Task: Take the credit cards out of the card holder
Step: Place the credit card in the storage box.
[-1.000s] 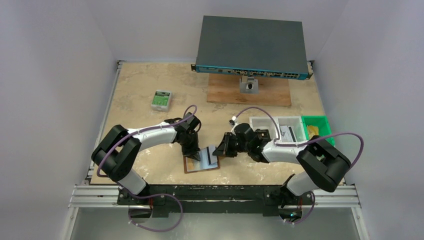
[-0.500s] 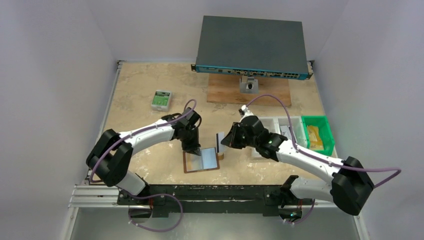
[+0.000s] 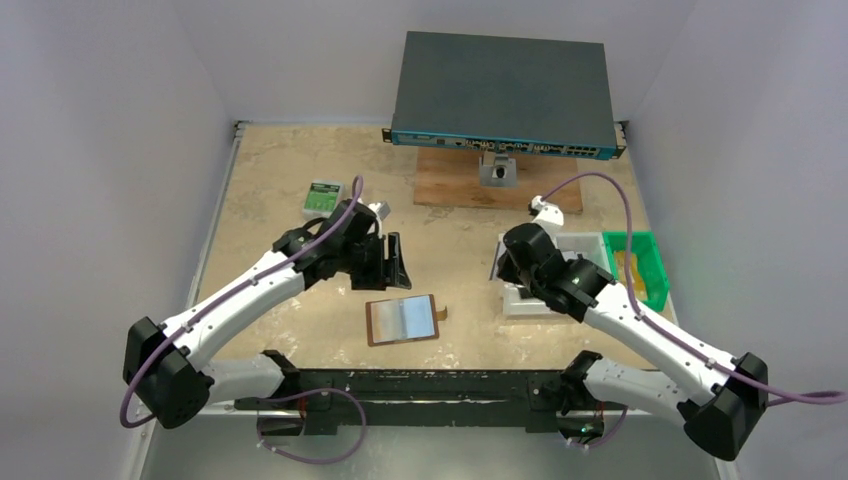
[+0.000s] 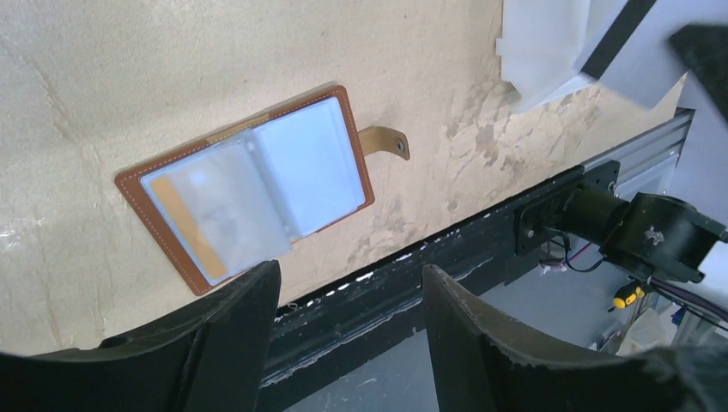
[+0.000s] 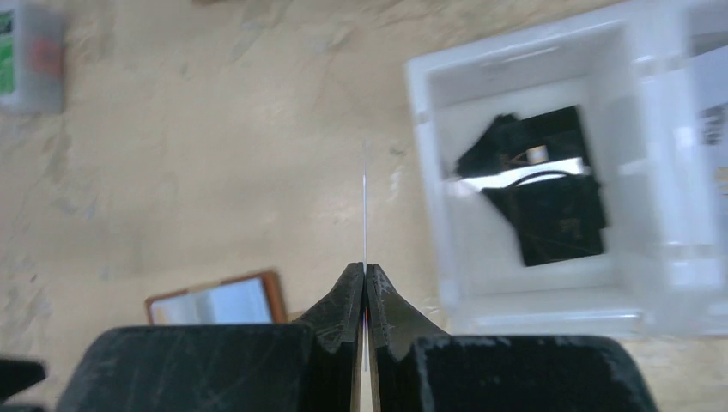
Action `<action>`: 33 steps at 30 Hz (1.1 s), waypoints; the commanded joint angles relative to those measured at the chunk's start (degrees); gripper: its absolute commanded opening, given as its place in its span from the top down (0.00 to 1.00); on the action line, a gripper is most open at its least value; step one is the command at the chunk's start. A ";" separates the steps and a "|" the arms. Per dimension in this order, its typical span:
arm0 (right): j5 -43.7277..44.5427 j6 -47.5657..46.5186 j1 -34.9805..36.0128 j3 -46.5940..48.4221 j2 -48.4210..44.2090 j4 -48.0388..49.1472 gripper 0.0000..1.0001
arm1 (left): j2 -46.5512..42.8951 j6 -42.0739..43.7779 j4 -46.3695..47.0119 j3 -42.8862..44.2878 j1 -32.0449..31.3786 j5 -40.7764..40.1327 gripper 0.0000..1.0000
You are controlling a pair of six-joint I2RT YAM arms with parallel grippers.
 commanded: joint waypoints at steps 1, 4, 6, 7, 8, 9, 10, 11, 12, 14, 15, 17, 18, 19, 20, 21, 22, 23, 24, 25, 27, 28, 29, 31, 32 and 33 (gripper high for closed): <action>16.61 0.38 -4.39 5.94 0.92 -13.46 1.00 | -2.59 3.31 -2.73 1.64 -0.13 0.43 0.38; 19.25 -1.24 -10.45 7.66 3.27 -16.91 1.00 | -3.40 4.18 -3.46 1.83 -0.13 0.44 0.37; 19.52 -3.51 -14.97 7.90 3.98 -17.09 1.00 | -3.79 4.68 -3.82 1.83 -0.14 0.51 0.37; 19.47 -4.58 -17.15 7.82 4.20 -16.85 1.00 | -3.98 4.86 -3.85 1.81 -0.13 0.69 0.37; 19.35 -5.70 -19.37 7.71 4.45 -16.52 1.00 | -3.97 5.02 -3.95 1.71 -0.13 0.85 0.37; 19.35 -6.64 -21.42 7.61 4.83 -16.20 1.00 | -3.94 5.26 -3.97 1.61 -0.13 1.23 0.37; 19.36 -7.59 -23.16 7.51 5.23 -15.96 1.00 | -3.90 5.44 -3.93 1.45 -0.13 1.60 0.37; 19.43 -8.45 -24.99 7.56 5.85 -15.57 1.00 | -3.79 5.58 -3.92 1.28 -0.08 1.91 0.37; 19.58 -9.33 -26.51 7.64 6.51 -15.31 1.00 | -3.79 5.66 -3.92 1.00 -0.11 2.01 0.37; 19.45 -10.84 -29.50 7.70 8.10 -13.99 1.00 | -3.79 5.71 -3.73 0.35 -0.08 2.23 0.37; 18.47 -11.64 -31.09 7.76 8.94 -13.70 1.00 | -3.83 5.76 -3.71 0.22 -0.06 2.19 0.37; 17.13 -12.36 -32.83 7.59 10.46 -12.28 1.00 | -3.90 5.94 -3.70 0.18 -0.10 2.22 0.37; 16.86 -12.26 -33.19 7.66 11.10 -11.96 1.00 | -3.95 6.01 -3.70 0.21 -0.07 2.27 0.37; 16.34 -12.29 -33.32 7.66 11.63 -11.56 1.00 | -4.04 6.12 -3.66 0.25 -0.05 2.26 0.37; 15.78 -12.42 -33.35 7.60 12.03 -11.24 1.00 | -4.16 6.15 -3.74 0.32 -0.04 2.27 0.37; 15.49 -12.45 -33.39 7.66 12.50 -11.22 1.00 | -4.22 6.27 -3.76 0.32 -0.11 2.24 0.37; 15.25 -12.28 -33.52 7.74 12.74 -11.25 0.98 | -4.39 6.39 -3.74 0.33 -0.07 2.20 0.37; 14.91 -12.22 -33.53 7.77 12.84 -11.11 0.91 | -4.52 6.46 -3.85 0.38 -0.05 2.20 0.37; 14.23 -12.26 -33.52 7.85 12.78 -11.00 0.84 | -4.58 6.54 -3.96 0.34 -0.09 2.25 0.37; 13.60 -12.60 -33.52 7.86 12.73 -10.72 0.77 | -4.62 6.56 -4.07 0.34 -0.10 2.23 0.37; 12.18 -12.92 -33.53 8.06 12.61 -10.61 0.61 | -4.83 6.68 -4.40 0.19 -0.04 1.99 0.37; 11.45 -13.18 -33.55 8.18 12.41 -10.55 0.53 | -5.04 6.68 -4.59 0.10 -0.04 1.86 0.36; 10.70 -13.43 -33.47 8.21 12.15 -10.42 0.45 | -5.26 6.68 -4.67 0.00 -0.04 1.67 0.37; 9.58 -13.81 -33.51 8.79 11.43 -10.73 0.31 | -5.64 6.52 -4.96 -0.36 -0.01 1.14 0.36; 9.54 -14.30 -33.54 9.36 10.81 -11.00 0.26 | -5.78 6.41 -5.11 -0.48 0.03 0.87 0.36; 8.19 -15.11 -33.40 9.96 10.26 -10.92 0.20 | -5.91 6.26 -5.30 -0.58 0.04 0.54 0.36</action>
